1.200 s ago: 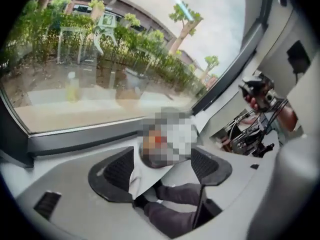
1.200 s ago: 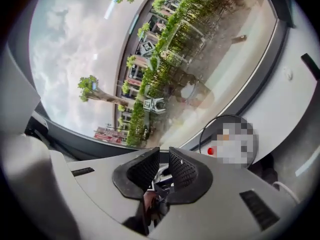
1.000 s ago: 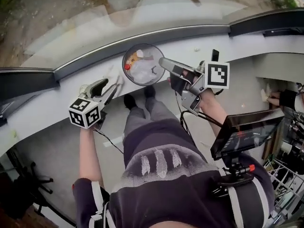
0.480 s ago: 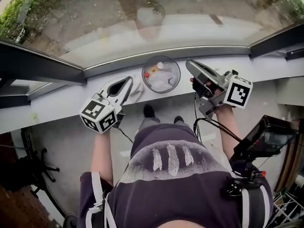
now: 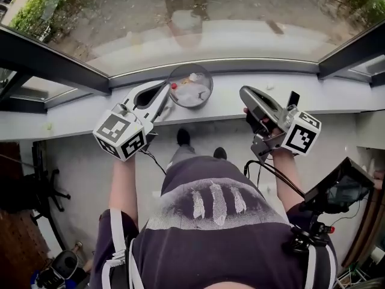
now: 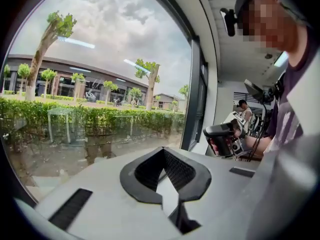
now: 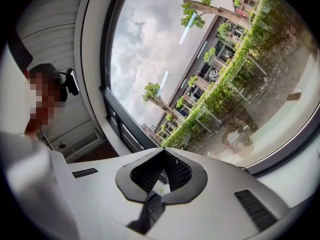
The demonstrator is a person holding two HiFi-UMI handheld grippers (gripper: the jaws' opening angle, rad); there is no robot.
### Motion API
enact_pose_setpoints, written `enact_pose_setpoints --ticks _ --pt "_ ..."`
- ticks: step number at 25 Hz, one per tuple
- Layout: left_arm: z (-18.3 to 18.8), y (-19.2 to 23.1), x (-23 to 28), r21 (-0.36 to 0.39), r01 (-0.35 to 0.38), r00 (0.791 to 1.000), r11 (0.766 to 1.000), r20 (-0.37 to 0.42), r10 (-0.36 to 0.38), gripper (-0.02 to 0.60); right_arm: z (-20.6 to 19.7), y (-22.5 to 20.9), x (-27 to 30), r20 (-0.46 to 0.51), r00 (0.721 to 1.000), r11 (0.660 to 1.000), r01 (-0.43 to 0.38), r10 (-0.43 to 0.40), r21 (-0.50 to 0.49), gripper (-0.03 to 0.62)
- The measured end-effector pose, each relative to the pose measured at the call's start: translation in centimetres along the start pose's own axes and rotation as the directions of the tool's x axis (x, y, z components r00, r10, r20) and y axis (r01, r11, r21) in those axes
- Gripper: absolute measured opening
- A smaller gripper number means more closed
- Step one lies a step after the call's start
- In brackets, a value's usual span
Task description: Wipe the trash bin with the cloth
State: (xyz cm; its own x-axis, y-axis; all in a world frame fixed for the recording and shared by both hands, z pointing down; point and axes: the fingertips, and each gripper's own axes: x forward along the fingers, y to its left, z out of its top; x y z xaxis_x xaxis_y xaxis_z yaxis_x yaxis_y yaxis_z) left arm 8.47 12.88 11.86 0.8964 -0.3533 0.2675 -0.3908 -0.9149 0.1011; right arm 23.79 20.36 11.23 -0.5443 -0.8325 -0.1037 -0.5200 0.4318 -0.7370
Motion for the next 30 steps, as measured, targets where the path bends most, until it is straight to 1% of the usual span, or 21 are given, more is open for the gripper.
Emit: enact_pose_setpoints --ticks 2,4,7,9,10,12,14,17,21,25,27,30 --pt "0.3 -1.6 -0.7 0.0 -0.023 1.0 1.0 0.004 0.023 -0.003 -0.5 -0.2 -1.5 -0.011 1.0 1.0 -0.011 0.011 0.008 0.0" --pt "0.2 -3.1 -1.4 -0.016 -0.034 0.999 0.999 0.003 0.034 -0.003 -1.0 -0.3 -1.8 -0.036 0.999 0.999 -0.039 0.04 0.023 0.0" --pt "-1.3 -4.5 -3.8 -0.048 -0.067 0.997 0.997 -0.034 0.066 -0.003 -3.1 0.9 -0.2 -0.11 0.987 0.993 -0.112 0.115 0.033 0.0" --pt "-2.4 -5.3 -4.5 -0.065 -0.074 0.996 0.995 -0.056 0.07 -0.003 -4.4 2.1 0.2 -0.149 0.979 0.99 -0.139 0.141 0.023 0.0" --pt "-2.8 -5.9 -4.5 -0.067 -0.068 0.996 0.995 -0.066 0.063 -0.003 -4.6 2.5 0.0 -0.152 0.977 0.989 -0.145 0.148 0.024 0.0" --pt "-3.1 -7.1 -4.6 -0.051 -0.054 0.995 0.997 -0.083 0.049 -0.003 -4.7 3.1 -0.7 -0.14 0.977 0.987 -0.155 0.16 0.047 0.0" --pt "-2.9 -7.8 -5.1 -0.014 -0.048 0.995 0.999 -0.091 0.046 -0.003 -4.9 3.6 -0.9 -0.131 0.979 0.987 -0.152 0.158 0.057 0.0" --pt "-2.9 -8.4 -6.0 0.028 -0.041 0.995 0.999 -0.093 0.043 -0.003 -6.3 4.4 -0.6 -0.162 0.976 0.99 -0.141 0.142 0.02 0.0" --pt "-4.3 -9.7 -8.5 0.039 -0.005 0.998 0.999 -0.064 0.008 -0.003 -10.5 7.0 0.9 -0.27 0.957 0.985 -0.138 0.107 -0.099 -0.002" --pt "-5.8 -10.3 -13.3 0.0 0.029 1.0 1.0 -0.011 -0.029 -0.003 -15.4 12.0 3.4 -0.352 0.932 0.963 -0.17 0.089 -0.208 -0.002" --pt "-6.2 -10.4 -16.3 -0.02 0.041 0.999 0.999 0.029 -0.04 -0.003 -17.5 14.9 4.3 -0.365 0.927 0.957 -0.179 0.086 -0.23 -0.002" --pt "-6.9 -10.7 -20.4 -0.048 0.069 0.994 0.996 0.089 -0.065 -0.003 -20.3 18.1 4.8 -0.363 0.928 0.959 -0.175 0.085 -0.223 -0.002"
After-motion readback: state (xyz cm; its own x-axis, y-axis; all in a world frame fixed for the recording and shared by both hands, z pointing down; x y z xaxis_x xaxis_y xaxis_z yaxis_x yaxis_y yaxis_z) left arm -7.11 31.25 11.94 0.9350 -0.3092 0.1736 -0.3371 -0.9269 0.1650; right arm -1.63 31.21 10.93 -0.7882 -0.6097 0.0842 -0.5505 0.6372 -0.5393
